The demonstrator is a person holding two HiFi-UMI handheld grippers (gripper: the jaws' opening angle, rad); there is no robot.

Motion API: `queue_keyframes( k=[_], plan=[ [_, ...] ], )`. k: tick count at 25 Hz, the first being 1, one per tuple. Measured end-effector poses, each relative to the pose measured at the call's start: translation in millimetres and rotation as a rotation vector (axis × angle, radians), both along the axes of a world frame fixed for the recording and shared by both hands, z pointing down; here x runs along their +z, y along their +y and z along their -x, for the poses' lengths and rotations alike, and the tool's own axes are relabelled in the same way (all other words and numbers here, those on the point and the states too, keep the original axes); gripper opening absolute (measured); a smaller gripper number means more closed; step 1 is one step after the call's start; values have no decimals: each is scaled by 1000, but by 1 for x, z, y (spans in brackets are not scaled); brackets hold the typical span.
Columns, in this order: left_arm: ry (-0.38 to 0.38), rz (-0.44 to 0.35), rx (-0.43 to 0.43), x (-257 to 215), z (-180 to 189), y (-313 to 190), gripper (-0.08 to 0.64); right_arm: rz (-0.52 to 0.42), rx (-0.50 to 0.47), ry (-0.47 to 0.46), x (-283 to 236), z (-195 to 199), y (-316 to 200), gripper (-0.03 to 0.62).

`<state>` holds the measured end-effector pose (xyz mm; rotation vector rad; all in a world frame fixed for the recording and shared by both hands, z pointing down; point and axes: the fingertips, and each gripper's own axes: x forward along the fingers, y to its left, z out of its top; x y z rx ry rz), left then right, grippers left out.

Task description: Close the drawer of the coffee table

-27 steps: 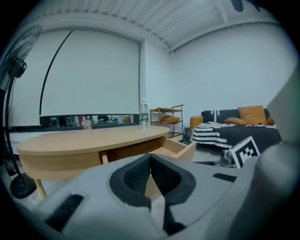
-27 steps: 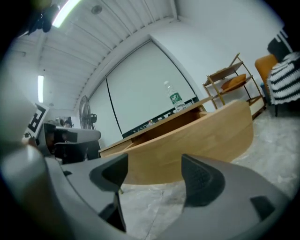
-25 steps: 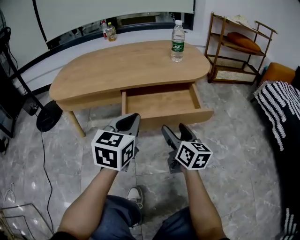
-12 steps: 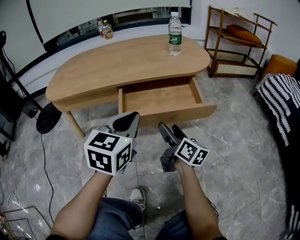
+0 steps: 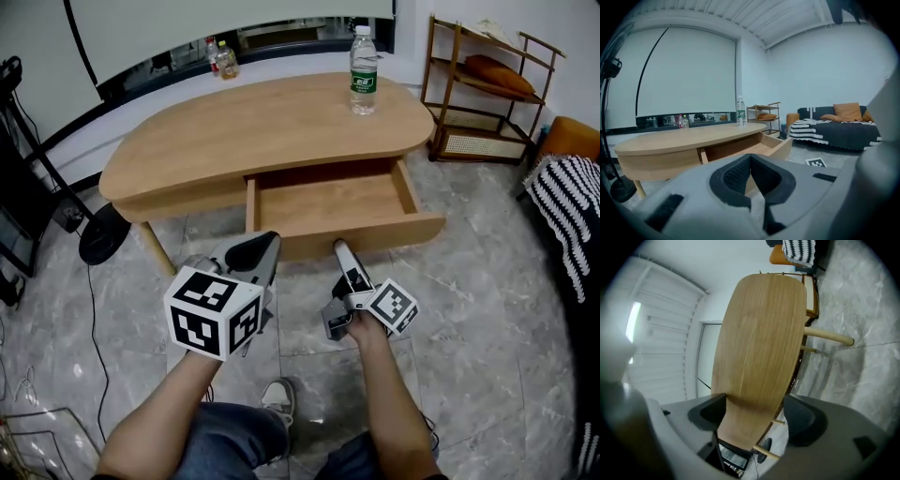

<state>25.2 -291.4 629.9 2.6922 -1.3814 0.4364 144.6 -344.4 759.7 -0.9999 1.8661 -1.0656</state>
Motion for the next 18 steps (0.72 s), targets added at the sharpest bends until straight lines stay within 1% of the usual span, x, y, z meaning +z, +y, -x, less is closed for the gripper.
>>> queue_keyframes(
  k=[2, 4, 8, 12, 14, 16, 17, 18],
  plan=[
    [6, 3, -13, 1, 4, -1, 2, 0, 7, -10, 1, 0, 0, 371],
    [14, 6, -22, 1, 7, -2, 2, 44, 24, -6, 7, -2, 2, 363],
    [16, -9, -15, -3, 3, -5, 2, 54, 18, -28, 4, -1, 2, 357],
    [21, -14, -6, -5, -2, -7, 2, 92, 23, -33, 3, -1, 3, 353],
    [28, -18, -8, -7, -1, -8, 2, 91, 24, -57, -2, -2, 2, 342],
    [36, -17, -15, -8, 1, -8, 2, 84, 21, -77, -8, -2, 3, 305],
    [39, -16, -16, -8, 1, -8, 2, 78, 16, -74, -11, -2, 3, 302],
    [41, -15, -15, -9, 0, -9, 2, 72, 10, -67, -14, -1, 3, 314]
  ],
)
